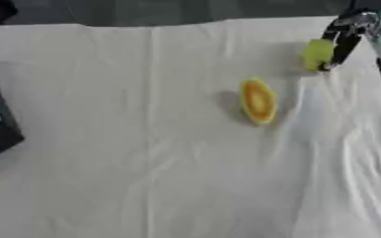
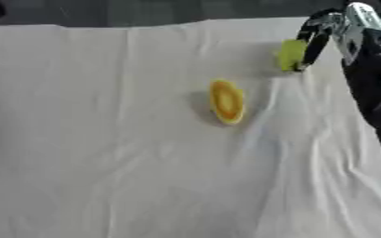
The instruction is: Pick up the objects with one hand, pass them to the other hand, and then place them into the box on the other side of the table.
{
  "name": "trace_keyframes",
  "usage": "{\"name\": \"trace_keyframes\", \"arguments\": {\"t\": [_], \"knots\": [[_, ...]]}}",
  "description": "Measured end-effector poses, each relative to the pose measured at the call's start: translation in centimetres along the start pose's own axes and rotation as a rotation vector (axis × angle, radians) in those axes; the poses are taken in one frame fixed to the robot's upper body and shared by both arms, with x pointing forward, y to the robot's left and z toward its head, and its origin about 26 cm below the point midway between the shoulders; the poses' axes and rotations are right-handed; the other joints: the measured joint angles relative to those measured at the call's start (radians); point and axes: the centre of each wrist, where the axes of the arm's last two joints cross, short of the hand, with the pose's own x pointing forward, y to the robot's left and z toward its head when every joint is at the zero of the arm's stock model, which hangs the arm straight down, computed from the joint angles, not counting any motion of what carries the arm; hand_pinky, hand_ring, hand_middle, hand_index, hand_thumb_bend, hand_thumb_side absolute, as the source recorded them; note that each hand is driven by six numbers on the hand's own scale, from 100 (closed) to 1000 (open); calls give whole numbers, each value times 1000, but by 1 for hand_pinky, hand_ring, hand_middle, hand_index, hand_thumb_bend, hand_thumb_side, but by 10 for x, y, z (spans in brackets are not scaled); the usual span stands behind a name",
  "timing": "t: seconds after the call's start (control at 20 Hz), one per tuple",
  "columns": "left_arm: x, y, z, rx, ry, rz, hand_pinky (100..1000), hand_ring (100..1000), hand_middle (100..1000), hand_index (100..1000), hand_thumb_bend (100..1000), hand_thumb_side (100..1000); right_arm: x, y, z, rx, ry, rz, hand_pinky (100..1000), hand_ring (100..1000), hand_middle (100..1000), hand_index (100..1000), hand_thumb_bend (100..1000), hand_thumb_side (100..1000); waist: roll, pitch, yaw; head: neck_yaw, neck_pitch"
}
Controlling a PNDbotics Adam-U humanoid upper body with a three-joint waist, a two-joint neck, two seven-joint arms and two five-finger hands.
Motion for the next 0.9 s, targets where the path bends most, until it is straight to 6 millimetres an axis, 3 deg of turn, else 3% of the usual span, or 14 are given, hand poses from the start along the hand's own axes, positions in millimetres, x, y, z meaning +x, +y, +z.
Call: {"name": "trace_keyframes", "arguments": {"t": [0.35, 0.9], "knots": [[0, 0, 0, 1, 1, 0, 801, 680, 597, 731, 774, 401, 0, 0, 0, -25, -18, -10, 968, 785, 598, 534, 464, 120, 0, 0, -2, 0, 0], [0, 0, 0, 0, 3, -1, 802, 680, 597, 730, 768, 401, 9, -5, 4, -69, -82, -44, 928, 732, 528, 494, 425, 117, 0, -1, -14, 9, 11]]}}
